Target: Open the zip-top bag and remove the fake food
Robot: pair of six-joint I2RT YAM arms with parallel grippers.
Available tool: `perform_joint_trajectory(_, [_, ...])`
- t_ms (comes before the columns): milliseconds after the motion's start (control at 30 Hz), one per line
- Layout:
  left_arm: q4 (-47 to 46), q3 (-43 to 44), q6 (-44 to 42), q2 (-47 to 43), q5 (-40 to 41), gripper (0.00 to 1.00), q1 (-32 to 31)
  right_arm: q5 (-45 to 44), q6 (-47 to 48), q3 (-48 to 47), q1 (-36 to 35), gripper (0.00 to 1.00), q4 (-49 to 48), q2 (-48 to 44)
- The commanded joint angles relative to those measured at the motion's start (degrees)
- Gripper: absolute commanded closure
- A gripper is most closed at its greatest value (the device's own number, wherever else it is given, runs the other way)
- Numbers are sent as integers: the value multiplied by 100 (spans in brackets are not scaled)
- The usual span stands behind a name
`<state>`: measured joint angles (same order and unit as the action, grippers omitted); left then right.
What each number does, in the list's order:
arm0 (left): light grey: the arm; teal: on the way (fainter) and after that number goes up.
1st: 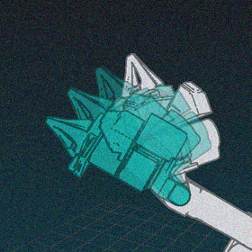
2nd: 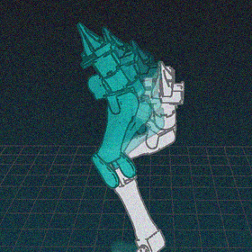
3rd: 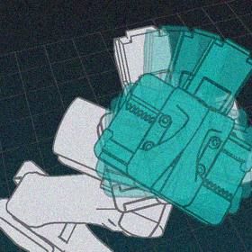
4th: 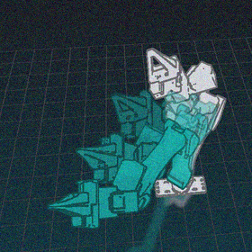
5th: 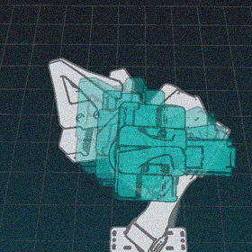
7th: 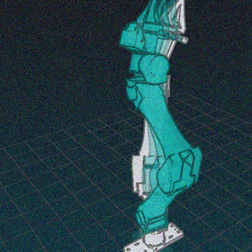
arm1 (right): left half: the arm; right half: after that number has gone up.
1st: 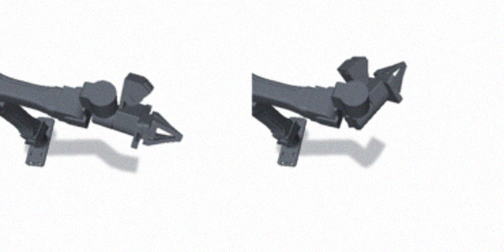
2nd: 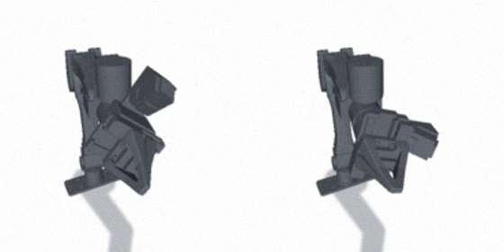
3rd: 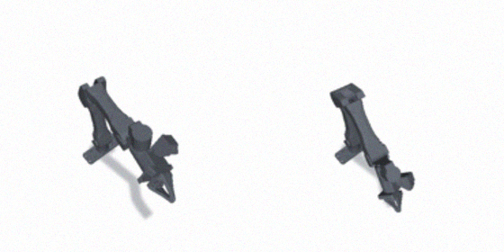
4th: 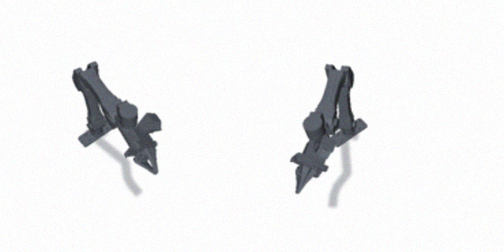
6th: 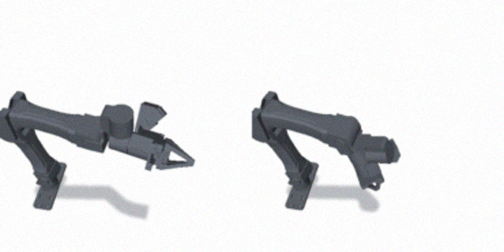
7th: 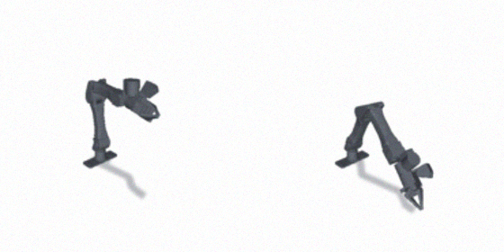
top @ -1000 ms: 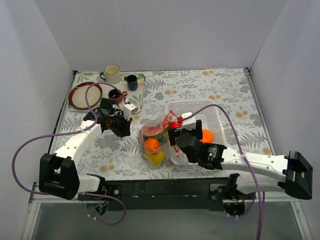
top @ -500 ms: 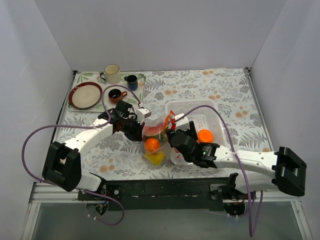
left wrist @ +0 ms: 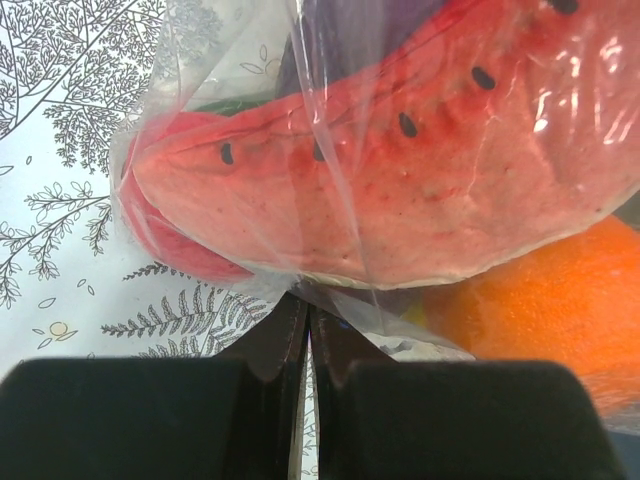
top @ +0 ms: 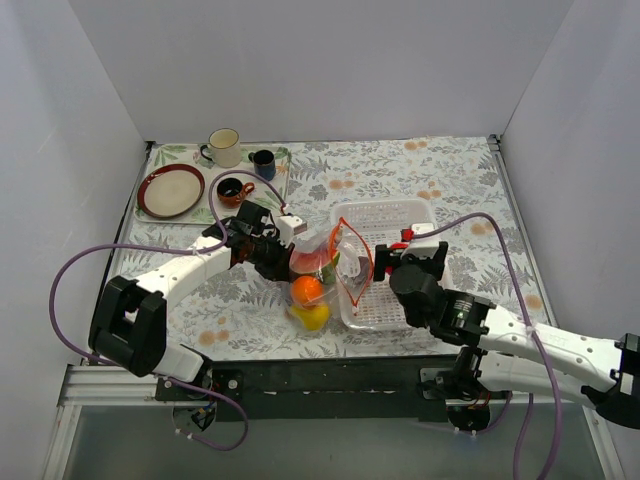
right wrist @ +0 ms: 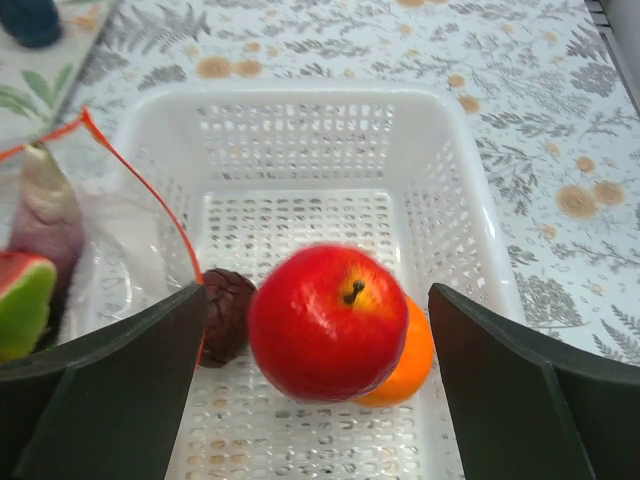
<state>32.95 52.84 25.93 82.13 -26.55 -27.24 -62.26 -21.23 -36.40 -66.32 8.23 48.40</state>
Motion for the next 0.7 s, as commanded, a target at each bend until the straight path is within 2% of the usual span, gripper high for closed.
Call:
perform_joint_trajectory(0, [-26, 129, -18, -276, -62, 100, -35, -51, -181, -138, 137, 2, 505, 379])
perform_joint_trajectory(267, [308, 552, -53, -583, -96, 100, 35, 1443, 1630, -323, 129, 2, -1392, 925])
perform_joint_trajectory(467, [186, 236, -97, -602, -79, 100, 44, 2480, 1746, -447, 129, 11, -1806, 1416])
perform_joint_trajectory(667, [-16, 78, -150, -461, -26, 100, 44, 2815, 1596, -490, 137, 15, -2027, 1865])
